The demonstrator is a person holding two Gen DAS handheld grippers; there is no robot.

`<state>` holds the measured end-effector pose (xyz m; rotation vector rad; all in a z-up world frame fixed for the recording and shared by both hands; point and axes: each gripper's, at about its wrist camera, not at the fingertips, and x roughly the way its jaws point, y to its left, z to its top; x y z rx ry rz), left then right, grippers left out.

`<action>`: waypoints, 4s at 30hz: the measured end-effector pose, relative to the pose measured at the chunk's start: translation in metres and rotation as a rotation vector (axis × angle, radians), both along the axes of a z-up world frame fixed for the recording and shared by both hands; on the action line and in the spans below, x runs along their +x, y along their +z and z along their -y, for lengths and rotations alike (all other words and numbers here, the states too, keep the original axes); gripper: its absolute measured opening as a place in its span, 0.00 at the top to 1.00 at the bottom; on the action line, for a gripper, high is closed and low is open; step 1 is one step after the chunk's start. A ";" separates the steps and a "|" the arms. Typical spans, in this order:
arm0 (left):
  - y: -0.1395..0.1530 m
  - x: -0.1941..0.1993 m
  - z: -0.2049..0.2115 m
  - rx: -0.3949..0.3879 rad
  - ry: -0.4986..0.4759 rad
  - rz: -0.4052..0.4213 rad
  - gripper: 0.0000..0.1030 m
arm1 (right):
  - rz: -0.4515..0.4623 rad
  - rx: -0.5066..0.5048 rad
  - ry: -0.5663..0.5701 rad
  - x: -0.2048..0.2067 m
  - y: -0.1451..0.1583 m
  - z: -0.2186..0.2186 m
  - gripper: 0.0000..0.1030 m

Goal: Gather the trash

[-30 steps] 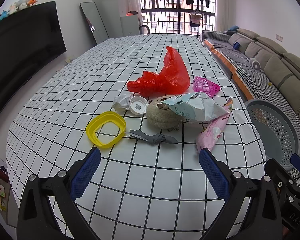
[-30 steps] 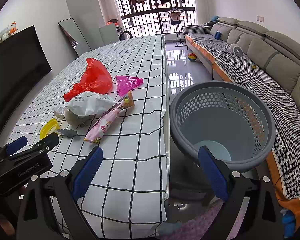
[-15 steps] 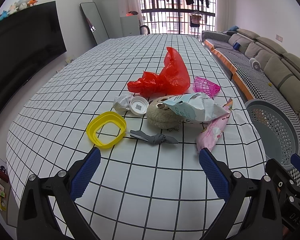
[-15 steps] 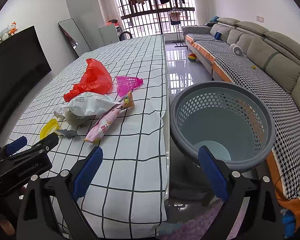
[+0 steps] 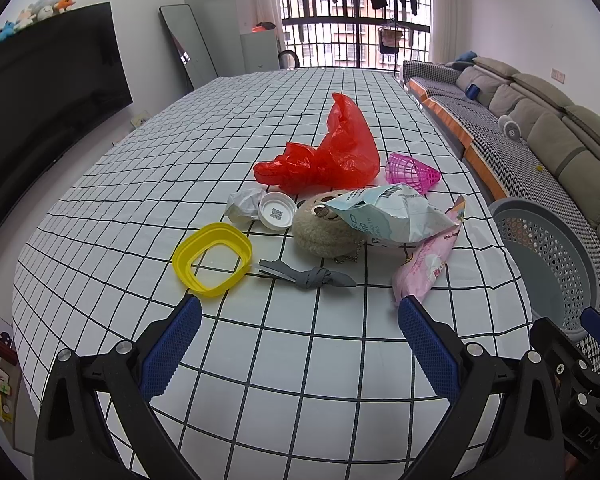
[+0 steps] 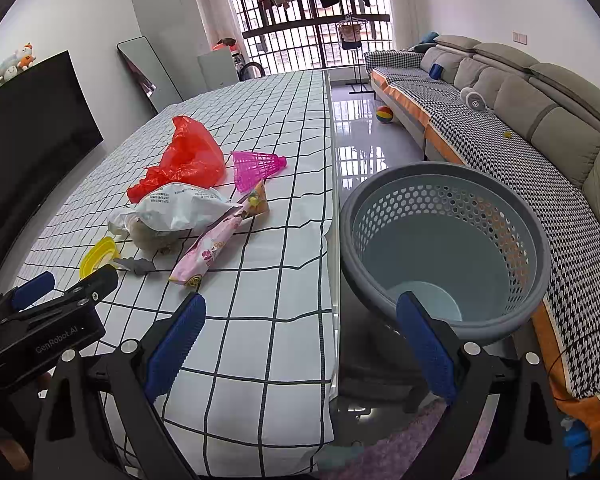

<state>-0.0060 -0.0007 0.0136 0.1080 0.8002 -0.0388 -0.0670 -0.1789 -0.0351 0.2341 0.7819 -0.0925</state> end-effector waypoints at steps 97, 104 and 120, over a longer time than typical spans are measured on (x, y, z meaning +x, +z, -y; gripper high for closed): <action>-0.025 0.031 -0.080 -0.065 0.161 -0.044 0.06 | -0.157 -0.196 0.100 0.121 -0.037 -0.040 0.12; -0.028 0.033 -0.084 -0.075 0.164 -0.056 0.06 | -0.188 -0.184 0.124 0.130 -0.044 -0.040 0.39; -0.031 0.030 -0.095 -0.113 0.183 -0.077 0.06 | -0.134 -0.131 0.145 0.092 -0.022 -0.028 0.76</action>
